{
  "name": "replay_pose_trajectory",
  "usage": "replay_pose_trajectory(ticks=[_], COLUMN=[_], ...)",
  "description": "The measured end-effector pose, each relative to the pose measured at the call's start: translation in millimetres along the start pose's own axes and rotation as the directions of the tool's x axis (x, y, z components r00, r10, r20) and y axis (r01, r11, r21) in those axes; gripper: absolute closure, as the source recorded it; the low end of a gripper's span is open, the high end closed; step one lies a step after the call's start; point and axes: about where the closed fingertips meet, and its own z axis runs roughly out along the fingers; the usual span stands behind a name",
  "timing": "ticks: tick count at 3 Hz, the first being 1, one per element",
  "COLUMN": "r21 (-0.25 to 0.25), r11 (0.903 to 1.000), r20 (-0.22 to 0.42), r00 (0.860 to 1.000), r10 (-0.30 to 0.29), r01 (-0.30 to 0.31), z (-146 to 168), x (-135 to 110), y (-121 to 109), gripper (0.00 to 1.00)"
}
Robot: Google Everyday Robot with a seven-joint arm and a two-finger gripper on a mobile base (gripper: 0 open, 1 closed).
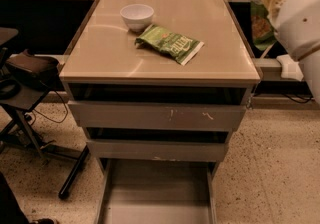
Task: Pick green rice chip bag from bottom drawer and place on counter
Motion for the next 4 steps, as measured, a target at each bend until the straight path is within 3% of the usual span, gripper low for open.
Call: replay_pose_trajectory(ticks=[1,2,3,4], r21=[-0.018,-0.013,-0.007,-0.047], r11=[0.9995,0.9996,0.9998,0.9981], r20=[0.006,0.011,-0.005,-0.015], r00=[1.000,1.000,1.000,0.999], r10=[-0.025,-0.024,0.017,0.040], r01=[0.025,0.024,-0.017,-0.040], z=[10,48,95,110], x=[11,33,56,73], y=[-3,-16,-12,16], gripper=[1.00,1.00,1.00,1.00])
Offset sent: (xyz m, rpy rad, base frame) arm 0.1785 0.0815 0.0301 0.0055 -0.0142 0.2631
